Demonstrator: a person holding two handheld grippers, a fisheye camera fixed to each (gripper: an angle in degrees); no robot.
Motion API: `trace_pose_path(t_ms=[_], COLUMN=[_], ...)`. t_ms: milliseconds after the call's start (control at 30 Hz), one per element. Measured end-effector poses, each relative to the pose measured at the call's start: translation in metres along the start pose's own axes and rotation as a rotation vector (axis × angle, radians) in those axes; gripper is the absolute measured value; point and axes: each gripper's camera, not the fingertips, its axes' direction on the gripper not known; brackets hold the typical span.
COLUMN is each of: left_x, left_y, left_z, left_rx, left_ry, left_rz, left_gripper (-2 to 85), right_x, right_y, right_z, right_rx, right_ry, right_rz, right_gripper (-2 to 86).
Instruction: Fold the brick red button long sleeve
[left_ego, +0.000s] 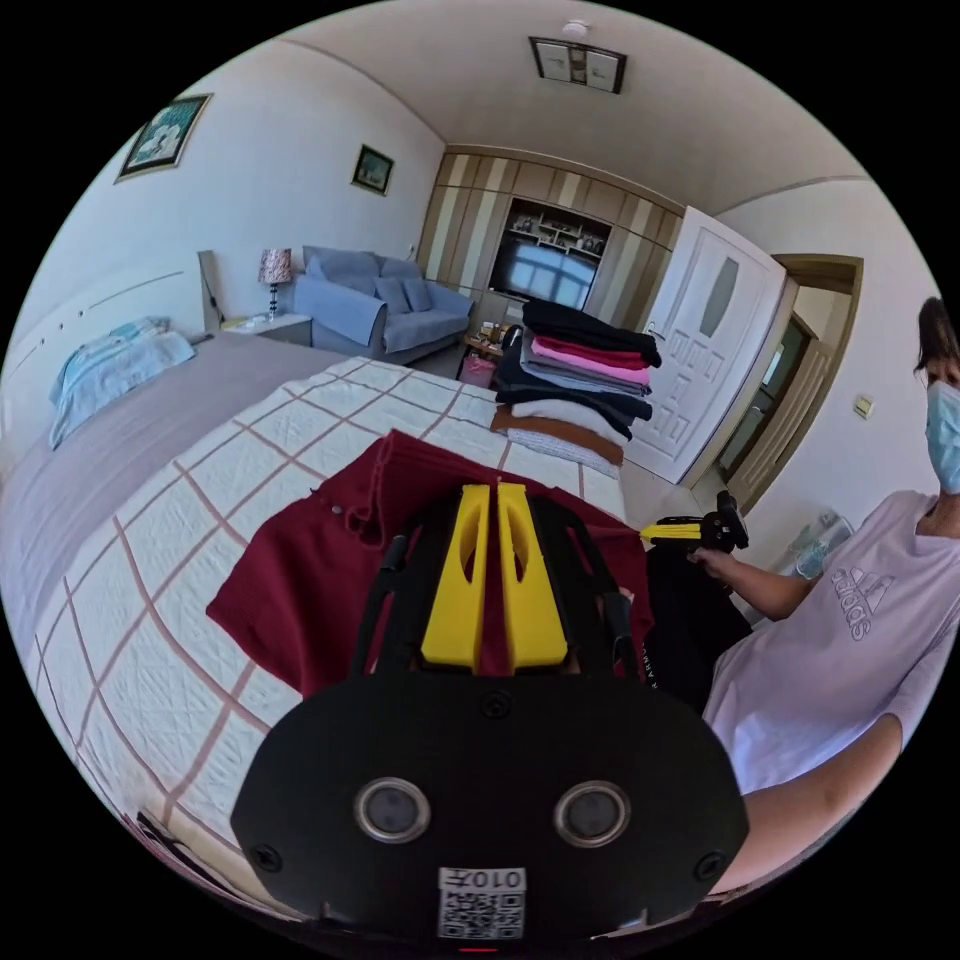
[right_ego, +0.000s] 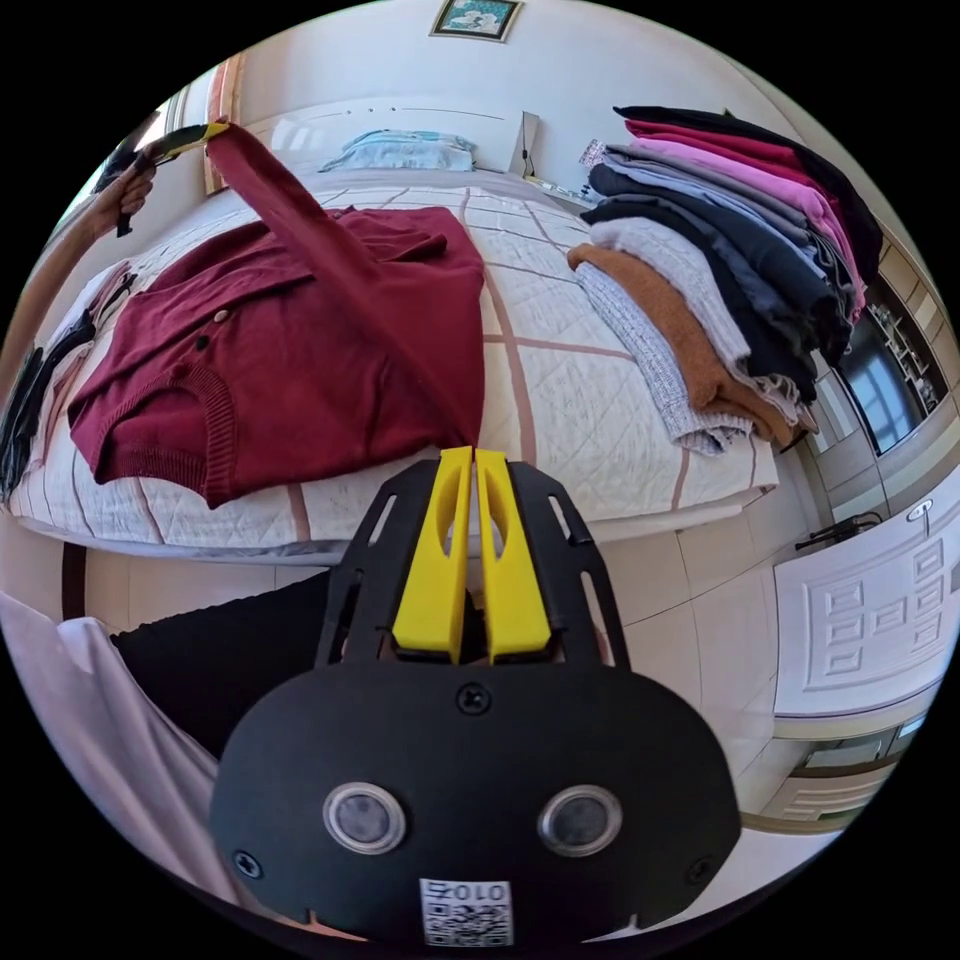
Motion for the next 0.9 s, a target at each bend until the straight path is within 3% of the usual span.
trace_pose_path(t_ms=[167,267,467,600,733,800,900], left_x=[-0.089,-0.107,-0.098,-0.086,-0.109,-0.132,-0.168], left_y=[0.094,0.129,0.126,0.135,0.142,0.134,0.114], left_z=[0.063,0.063,0.058,0.019,-0.025,-0.048,-0.040], left_rx=[-0.271,-0.195,-0.314,-0.255,-0.224,-0.036,0.055], left_ry=[0.108,0.147,0.200,0.305,0.051,-0.046,-0.202], left_rz=[-0.414,-0.505,-0.413,-0.363,-0.466,-0.539,-0.634], left_gripper=[0.1,0.3,1.3,1.2,0.8,0.8,1.3], right_x=[-0.006,-0.010,-0.004,0.006,0.015,0.019,0.018], right_y=[-0.006,-0.011,-0.011,-0.011,-0.025,-0.035,-0.054], right_z=[0.009,0.012,0.010,-0.004,-0.014,-0.018,-0.022], right_rx=[-0.037,-0.061,-0.081,-0.051,0.000,0.030,0.084], right_ry=[-0.002,0.030,0.089,0.103,0.082,0.057,0.032], right_rz=[-0.022,-0.048,-0.043,-0.009,0.014,0.027,0.018], right_gripper=[1.0,0.9,0.9,1.0,1.0,1.0,1.0])
